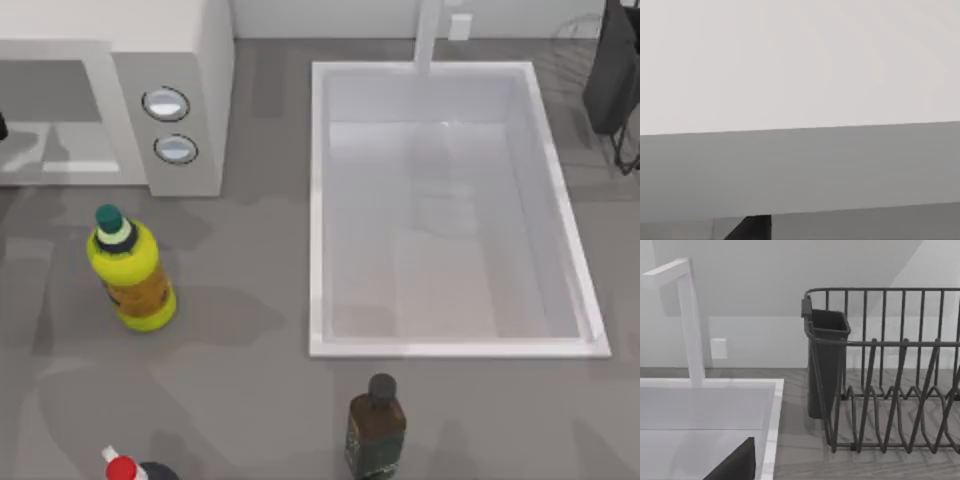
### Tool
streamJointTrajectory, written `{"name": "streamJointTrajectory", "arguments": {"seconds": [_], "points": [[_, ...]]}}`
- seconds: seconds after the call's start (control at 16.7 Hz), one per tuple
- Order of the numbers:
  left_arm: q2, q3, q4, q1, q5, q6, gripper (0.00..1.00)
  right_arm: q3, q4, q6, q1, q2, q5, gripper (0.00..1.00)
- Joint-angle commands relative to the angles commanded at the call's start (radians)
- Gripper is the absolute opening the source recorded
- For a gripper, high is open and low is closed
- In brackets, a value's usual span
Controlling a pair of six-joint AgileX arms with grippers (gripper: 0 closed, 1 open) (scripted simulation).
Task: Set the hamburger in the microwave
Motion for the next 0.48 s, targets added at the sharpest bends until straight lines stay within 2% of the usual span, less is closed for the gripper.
{"name": "streamJointTrajectory", "arguments": {"seconds": [0.48], "points": [[-0.389, -0.496, 0.02, 0.181, 0.174, 0.054, 1.0, 0.0, 0.0, 0.0, 0.0, 0.0, 0.0, 1.0]]}}
